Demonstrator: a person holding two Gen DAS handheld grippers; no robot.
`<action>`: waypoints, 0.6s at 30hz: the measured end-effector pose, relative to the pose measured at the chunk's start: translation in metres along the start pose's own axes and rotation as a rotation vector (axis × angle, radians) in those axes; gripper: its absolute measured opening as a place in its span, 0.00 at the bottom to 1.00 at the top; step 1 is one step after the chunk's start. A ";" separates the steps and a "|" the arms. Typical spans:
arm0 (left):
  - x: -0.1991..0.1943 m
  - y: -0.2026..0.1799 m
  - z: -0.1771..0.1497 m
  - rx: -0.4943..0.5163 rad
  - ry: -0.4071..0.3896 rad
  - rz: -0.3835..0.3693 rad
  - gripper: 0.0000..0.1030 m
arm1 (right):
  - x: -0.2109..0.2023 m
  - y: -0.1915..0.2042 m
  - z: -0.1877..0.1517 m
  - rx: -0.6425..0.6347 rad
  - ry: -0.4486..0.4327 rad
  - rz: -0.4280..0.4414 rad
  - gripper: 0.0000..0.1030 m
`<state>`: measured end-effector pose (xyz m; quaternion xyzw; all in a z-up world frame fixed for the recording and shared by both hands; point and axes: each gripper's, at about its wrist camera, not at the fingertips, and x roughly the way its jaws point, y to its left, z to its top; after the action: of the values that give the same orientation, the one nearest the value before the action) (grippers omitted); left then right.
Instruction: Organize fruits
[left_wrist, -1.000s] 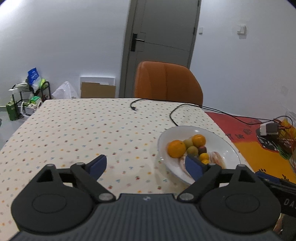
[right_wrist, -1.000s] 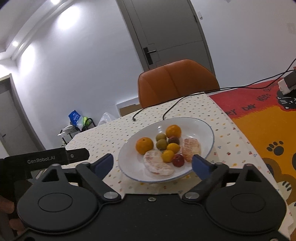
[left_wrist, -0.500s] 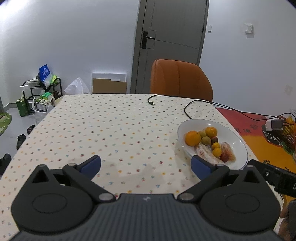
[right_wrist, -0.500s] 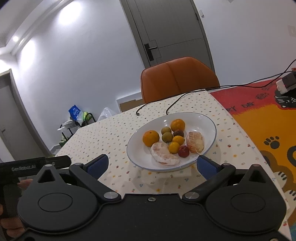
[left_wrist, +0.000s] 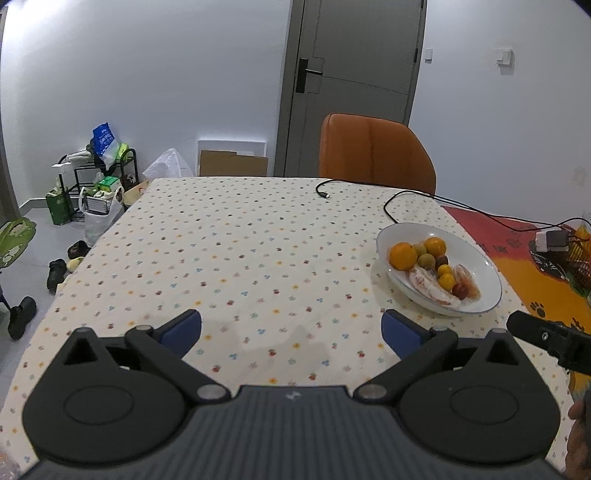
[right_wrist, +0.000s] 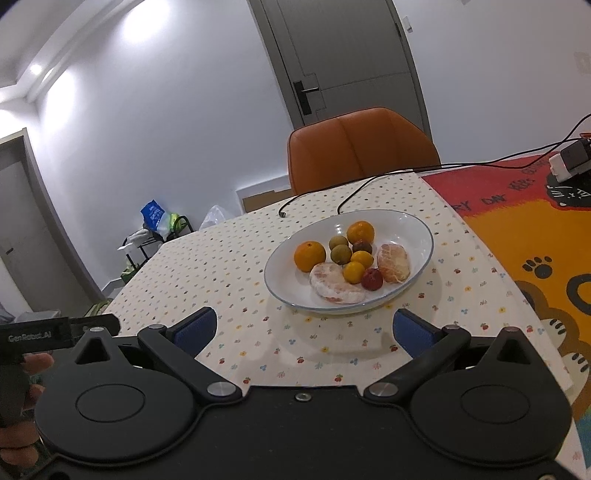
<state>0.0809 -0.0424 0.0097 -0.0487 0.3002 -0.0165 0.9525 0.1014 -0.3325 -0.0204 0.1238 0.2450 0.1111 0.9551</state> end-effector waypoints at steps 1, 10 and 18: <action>-0.002 0.002 -0.001 0.000 0.000 0.003 1.00 | -0.001 0.001 0.000 0.000 0.002 -0.006 1.00; -0.023 0.017 -0.009 -0.014 -0.010 0.036 1.00 | -0.015 0.011 -0.003 -0.056 0.012 0.015 1.00; -0.045 0.025 -0.016 -0.025 -0.034 0.045 1.00 | -0.021 0.027 -0.008 -0.107 0.034 0.045 1.00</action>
<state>0.0350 -0.0160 0.0194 -0.0540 0.2853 0.0093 0.9569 0.0754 -0.3117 -0.0097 0.0763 0.2519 0.1474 0.9534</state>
